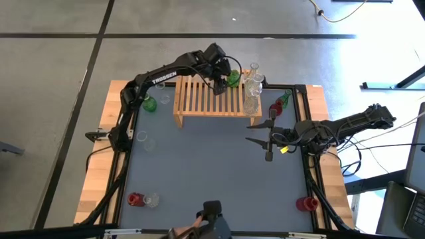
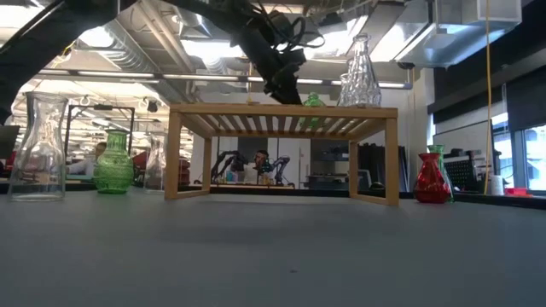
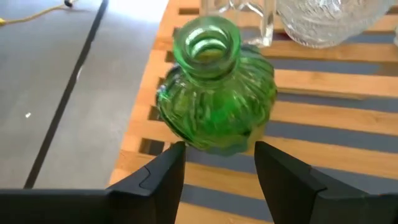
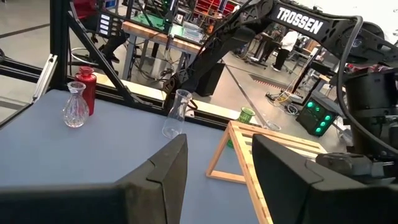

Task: Sort vases onto shelf
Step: Put the green vase on the shelf, then put the green vase on the shelf aligned with the other green vase

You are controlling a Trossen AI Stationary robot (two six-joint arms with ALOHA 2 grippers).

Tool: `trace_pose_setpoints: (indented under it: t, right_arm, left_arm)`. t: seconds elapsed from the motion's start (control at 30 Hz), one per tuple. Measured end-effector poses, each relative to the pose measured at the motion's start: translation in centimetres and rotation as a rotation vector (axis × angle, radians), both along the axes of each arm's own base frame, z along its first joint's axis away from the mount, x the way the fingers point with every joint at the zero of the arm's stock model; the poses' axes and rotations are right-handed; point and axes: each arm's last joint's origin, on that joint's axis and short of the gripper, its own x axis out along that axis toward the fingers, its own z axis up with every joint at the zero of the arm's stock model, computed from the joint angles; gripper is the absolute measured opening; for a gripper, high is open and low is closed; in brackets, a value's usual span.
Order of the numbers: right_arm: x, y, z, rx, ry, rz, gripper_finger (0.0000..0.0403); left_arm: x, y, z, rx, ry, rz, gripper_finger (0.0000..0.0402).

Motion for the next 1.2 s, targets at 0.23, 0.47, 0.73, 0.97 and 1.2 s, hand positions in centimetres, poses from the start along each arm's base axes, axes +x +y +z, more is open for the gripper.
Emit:
trace_pose_setpoints:
  t: [0.23,0.47,0.73,0.97,1.2]
  right_arm:
    - [0.0,0.0,0.0,0.0,-0.001,0.0,0.017]
    - [0.0,0.0,0.0,-0.003,-0.001,0.0,0.017]
    - [0.0,0.0,0.0,-0.003,0.0,0.001,0.017]
    - [0.0,0.0,0.0,-0.004,0.003,0.0,0.017]
    - [0.0,0.0,-0.2,-0.009,0.021,0.001,0.017]
  left_arm:
    - [0.5,0.4,-1.3,-0.012,0.019,0.001,0.0187]
    - [0.8,0.6,-1.6,-0.011,0.013,0.004,0.0187]
    - [0.8,0.8,-1.5,0.029,0.018,0.04,0.0187]
    - [-0.2,-0.5,0.1,0.017,0.043,0.029,0.0187]
    - [-3.2,-2.6,4.9,0.11,0.071,0.099,0.0187]
